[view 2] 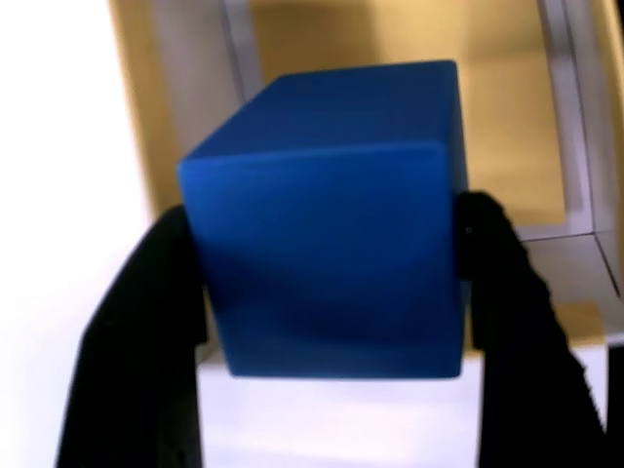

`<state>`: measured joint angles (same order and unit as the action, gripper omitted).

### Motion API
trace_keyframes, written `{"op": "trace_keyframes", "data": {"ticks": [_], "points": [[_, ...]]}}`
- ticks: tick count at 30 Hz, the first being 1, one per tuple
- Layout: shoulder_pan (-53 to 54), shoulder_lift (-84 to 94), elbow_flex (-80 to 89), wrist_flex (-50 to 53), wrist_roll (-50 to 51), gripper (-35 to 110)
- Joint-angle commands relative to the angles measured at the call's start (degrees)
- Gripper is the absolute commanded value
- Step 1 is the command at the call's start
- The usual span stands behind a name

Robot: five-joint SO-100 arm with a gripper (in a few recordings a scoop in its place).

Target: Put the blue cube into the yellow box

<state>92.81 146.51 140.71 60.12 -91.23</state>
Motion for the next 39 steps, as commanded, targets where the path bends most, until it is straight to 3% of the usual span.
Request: {"op": "trace_keyframes", "data": {"ticks": [1, 8, 15, 22, 31, 39], "points": [[1.14, 4.13, 2.20, -5.10, -0.26, 14], [1.14, 5.80, 7.38, -8.00, 0.70, 33], [1.14, 6.24, 9.40, -8.88, 0.18, 36], [0.44, 6.42, 3.16, -4.57, -1.05, 29], [0.44, 10.02, -9.93, 10.63, -5.71, 2], [-8.09, 18.81, -12.39, 13.80, -4.92, 0]]}}
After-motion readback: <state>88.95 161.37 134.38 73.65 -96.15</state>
